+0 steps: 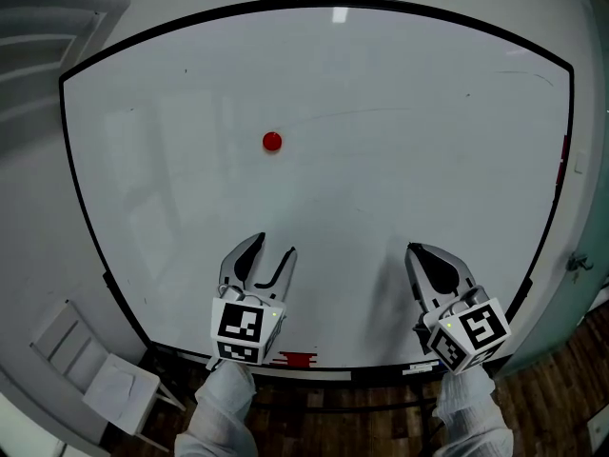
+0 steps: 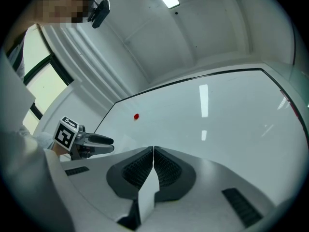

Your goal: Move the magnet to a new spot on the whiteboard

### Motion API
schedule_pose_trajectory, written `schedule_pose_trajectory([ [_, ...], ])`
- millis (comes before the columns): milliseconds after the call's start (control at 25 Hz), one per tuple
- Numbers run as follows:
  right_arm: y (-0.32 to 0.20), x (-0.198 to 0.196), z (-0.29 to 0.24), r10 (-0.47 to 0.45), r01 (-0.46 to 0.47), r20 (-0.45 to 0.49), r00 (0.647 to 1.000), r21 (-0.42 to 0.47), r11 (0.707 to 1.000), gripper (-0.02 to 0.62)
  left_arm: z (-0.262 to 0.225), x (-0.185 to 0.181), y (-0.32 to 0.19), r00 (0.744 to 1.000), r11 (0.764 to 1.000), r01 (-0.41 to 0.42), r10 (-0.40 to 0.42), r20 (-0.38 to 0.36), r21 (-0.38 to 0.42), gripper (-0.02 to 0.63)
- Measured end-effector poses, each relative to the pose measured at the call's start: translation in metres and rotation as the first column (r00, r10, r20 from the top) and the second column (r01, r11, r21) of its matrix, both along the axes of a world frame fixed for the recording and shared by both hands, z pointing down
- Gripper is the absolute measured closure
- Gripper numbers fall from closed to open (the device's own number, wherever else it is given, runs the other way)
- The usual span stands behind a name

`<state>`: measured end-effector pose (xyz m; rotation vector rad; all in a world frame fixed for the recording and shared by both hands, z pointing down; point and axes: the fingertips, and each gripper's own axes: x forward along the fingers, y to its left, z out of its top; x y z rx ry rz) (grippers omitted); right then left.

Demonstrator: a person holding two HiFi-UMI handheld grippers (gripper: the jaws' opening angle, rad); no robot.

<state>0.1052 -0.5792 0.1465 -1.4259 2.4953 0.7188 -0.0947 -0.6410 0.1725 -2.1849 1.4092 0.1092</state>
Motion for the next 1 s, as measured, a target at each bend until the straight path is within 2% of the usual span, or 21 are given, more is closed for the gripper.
schedule_pose_trajectory([
  [280,0.012,0.013,0.029,0.005,-0.004,0.023,1.000,-0.029,1.000,0.568,0.036,0.000,0.016,0.999,0.999,-0.026,0.025,-0.028,-0.034,0.392],
  [640,0.019,0.015,0.088,0.018,-0.013,0.035,0.999,-0.129,0.992,0.568,0.082,0.020,0.035,0.994,0.991,-0.096,0.091,-0.052,-0.090,0.391],
  [760,0.020,0.019,0.108,0.044,-0.033,0.064,0.997,-0.164,0.986,0.568,0.105,0.027,0.038,0.990,0.982,-0.127,0.117,-0.072,-0.140,0.391],
  [840,0.020,0.021,0.124,0.078,-0.067,0.052,0.996,-0.186,0.980,0.568,0.122,0.029,0.041,0.987,0.973,-0.147,0.132,-0.096,-0.178,0.392],
  [1000,0.020,0.028,0.161,0.148,-0.134,0.038,0.988,-0.243,0.961,0.568,0.152,0.033,0.049,0.968,0.943,-0.215,0.171,-0.183,-0.252,0.393],
])
